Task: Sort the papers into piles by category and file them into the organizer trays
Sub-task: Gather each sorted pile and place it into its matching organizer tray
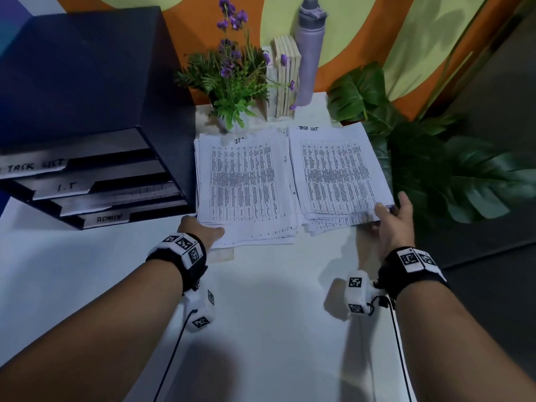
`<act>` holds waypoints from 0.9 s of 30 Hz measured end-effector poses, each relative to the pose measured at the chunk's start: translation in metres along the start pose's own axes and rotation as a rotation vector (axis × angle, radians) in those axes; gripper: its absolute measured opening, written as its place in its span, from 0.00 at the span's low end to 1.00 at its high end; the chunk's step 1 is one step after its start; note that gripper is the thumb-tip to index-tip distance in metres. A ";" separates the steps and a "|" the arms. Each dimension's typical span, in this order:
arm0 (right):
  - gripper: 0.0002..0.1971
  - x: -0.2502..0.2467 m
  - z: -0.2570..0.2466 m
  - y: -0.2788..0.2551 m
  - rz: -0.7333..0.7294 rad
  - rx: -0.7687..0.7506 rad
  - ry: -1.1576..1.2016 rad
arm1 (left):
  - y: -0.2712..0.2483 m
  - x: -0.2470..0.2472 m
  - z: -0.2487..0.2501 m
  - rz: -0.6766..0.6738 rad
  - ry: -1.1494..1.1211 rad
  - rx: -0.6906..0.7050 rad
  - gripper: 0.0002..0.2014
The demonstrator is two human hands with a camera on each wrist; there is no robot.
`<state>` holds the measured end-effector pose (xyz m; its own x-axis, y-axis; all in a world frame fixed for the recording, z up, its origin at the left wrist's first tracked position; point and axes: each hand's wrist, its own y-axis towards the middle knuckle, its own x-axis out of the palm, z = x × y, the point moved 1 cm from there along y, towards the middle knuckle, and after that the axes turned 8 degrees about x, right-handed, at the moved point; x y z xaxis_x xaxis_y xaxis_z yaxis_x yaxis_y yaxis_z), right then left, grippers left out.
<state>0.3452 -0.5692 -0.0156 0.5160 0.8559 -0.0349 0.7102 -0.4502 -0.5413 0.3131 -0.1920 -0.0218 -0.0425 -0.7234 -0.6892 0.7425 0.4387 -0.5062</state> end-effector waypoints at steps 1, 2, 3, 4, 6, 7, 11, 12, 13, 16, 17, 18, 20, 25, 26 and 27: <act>0.28 0.004 0.001 0.000 -0.023 -0.004 -0.011 | -0.003 0.002 0.002 0.010 -0.049 0.008 0.39; 0.24 0.009 0.002 -0.001 -0.034 0.000 -0.045 | -0.006 0.003 0.003 0.012 -0.069 0.014 0.34; 0.20 0.013 0.005 -0.002 -0.037 0.007 -0.087 | -0.008 0.003 0.004 0.010 -0.071 0.022 0.30; 0.19 0.015 0.007 -0.003 -0.039 0.006 -0.116 | -0.009 0.002 0.005 0.005 -0.071 0.031 0.27; 0.20 0.017 0.012 -0.007 -0.016 0.001 -0.158 | -0.014 -0.002 0.005 -0.002 -0.076 0.064 0.25; 0.21 0.017 0.014 -0.011 0.014 -0.005 -0.196 | -0.015 -0.004 0.003 -0.010 -0.076 0.081 0.25; 0.27 0.011 0.031 -0.032 0.146 0.026 -0.301 | -0.030 -0.012 -0.023 -0.027 -0.035 0.100 0.26; 0.27 0.009 0.037 -0.038 0.160 0.023 -0.314 | -0.035 -0.013 -0.032 -0.031 -0.024 0.101 0.25; 0.27 0.006 0.043 -0.042 0.176 0.013 -0.331 | -0.041 -0.014 -0.040 -0.035 -0.019 0.104 0.25; 0.26 -0.001 0.056 -0.058 0.200 -0.006 -0.366 | -0.059 -0.019 -0.064 -0.067 -0.018 0.115 0.24; 0.26 -0.004 0.059 -0.061 0.207 -0.006 -0.377 | -0.063 -0.019 -0.070 -0.080 -0.016 0.124 0.24; 0.26 -0.008 0.062 -0.066 0.213 -0.003 -0.390 | -0.069 -0.022 -0.078 -0.099 -0.014 0.133 0.24; 0.24 -0.015 0.067 -0.076 0.221 0.011 -0.403 | -0.080 -0.027 -0.093 -0.136 -0.017 0.145 0.24; 0.17 -0.032 0.068 -0.101 0.317 -0.040 -0.540 | -0.106 -0.041 -0.138 -0.225 -0.001 0.136 0.21; 0.16 -0.034 0.066 -0.108 0.363 -0.031 -0.565 | -0.111 -0.045 -0.147 -0.251 0.020 0.132 0.22; 0.17 -0.037 0.066 -0.114 0.414 -0.023 -0.617 | -0.115 -0.049 -0.157 -0.285 0.049 0.137 0.23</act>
<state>0.2138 -0.5327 -0.0083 0.3855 0.5993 -0.7015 0.5291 -0.7665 -0.3640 0.1248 -0.1235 -0.0116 -0.2912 -0.7787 -0.5557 0.7792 0.1440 -0.6101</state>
